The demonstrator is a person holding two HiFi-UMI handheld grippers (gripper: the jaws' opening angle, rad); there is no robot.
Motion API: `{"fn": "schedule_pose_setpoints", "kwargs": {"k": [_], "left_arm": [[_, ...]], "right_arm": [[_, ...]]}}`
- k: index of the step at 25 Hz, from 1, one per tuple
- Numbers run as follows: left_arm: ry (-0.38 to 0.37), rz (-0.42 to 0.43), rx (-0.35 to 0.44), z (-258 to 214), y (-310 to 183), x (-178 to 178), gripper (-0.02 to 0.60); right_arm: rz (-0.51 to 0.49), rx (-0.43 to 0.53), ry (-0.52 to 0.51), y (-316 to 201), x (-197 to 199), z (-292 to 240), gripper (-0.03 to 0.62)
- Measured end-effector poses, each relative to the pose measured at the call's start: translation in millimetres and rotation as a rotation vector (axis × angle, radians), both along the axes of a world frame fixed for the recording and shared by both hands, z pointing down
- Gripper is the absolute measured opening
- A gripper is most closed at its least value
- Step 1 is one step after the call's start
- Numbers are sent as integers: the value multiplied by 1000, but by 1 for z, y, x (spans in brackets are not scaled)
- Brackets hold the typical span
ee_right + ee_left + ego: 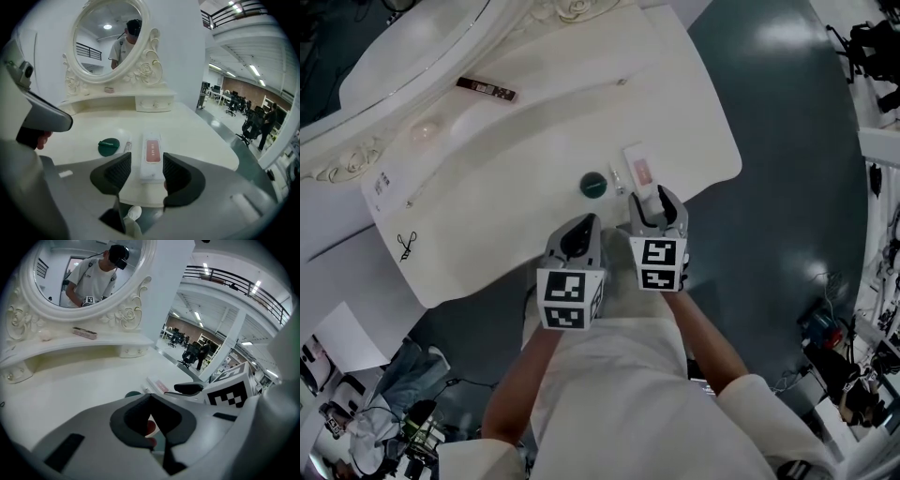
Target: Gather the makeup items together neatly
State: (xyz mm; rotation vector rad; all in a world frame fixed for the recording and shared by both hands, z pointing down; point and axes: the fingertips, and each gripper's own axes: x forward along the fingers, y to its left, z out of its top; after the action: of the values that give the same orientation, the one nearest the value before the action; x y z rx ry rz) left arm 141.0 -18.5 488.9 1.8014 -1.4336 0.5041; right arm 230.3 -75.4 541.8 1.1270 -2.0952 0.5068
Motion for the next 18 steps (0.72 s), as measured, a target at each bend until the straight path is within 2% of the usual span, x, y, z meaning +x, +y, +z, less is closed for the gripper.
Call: {"fn": "schedule_pose_setpoints", "kwargs": {"k": [3, 7, 8, 12, 18], "left_arm": [[1, -19, 7, -5, 0, -3, -5], [3, -53, 20, -11, 2, -11, -5], [4, -62, 22, -12, 3, -13, -5], [12, -104, 29, -17, 8, -22, -5], [14, -153, 38, -27, 18, -35, -5]], "right_arm": [[-37, 22, 2, 1, -6, -11, 174], [-83, 72, 27, -1, -13, -25, 38], [-99, 80, 33, 0, -16, -27, 25], [-159, 77, 23, 2, -30, -37, 3], [-313, 64, -23, 13, -65, -56, 2]]}}
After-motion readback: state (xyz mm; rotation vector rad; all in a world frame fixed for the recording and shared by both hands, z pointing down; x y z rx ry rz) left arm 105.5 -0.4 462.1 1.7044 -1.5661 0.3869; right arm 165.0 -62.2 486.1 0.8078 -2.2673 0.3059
